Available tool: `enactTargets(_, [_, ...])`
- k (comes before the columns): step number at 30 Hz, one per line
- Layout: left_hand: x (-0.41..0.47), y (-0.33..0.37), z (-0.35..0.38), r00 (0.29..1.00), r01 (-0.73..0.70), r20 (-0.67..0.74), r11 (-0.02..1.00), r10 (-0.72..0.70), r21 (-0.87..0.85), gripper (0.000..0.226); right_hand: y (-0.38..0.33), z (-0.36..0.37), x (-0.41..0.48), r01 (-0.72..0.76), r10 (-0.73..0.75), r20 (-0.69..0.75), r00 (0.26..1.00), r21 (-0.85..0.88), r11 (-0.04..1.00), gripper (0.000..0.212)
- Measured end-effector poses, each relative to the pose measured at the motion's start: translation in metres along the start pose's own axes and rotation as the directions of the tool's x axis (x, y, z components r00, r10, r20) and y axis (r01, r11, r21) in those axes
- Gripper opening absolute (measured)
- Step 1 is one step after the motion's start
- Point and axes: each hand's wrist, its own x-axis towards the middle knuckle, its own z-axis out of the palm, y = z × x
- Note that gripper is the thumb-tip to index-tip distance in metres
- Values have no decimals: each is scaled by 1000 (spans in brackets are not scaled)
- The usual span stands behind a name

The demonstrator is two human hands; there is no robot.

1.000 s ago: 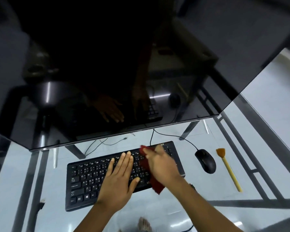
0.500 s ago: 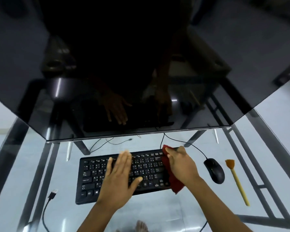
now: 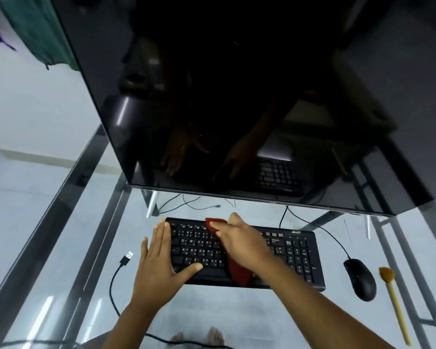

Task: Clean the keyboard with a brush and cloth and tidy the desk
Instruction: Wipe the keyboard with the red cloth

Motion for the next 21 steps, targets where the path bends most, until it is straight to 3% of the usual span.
enactTargets(5, [-1, -2, 2, 999, -9, -42, 1000, 9, 8, 118, 37, -14, -12, -119, 119, 9, 993, -9, 993, 36])
enactTargets(11, [0, -3, 5, 999, -11, -34, 1000, 12, 27, 116, -42, 16, 28, 89, -92, 37, 995, 67, 994, 35])
enactTargets(16, [0, -3, 4, 1000, -11, -28, 1000, 11, 9, 118, -13, 3, 20, 72, -72, 81, 994, 6, 997, 35])
enactTargets(21, [0, -4, 6, 999, -32, -36, 998, 34, 47, 115, -1, 3, 12, 43, -43, 19, 999, -8, 999, 37])
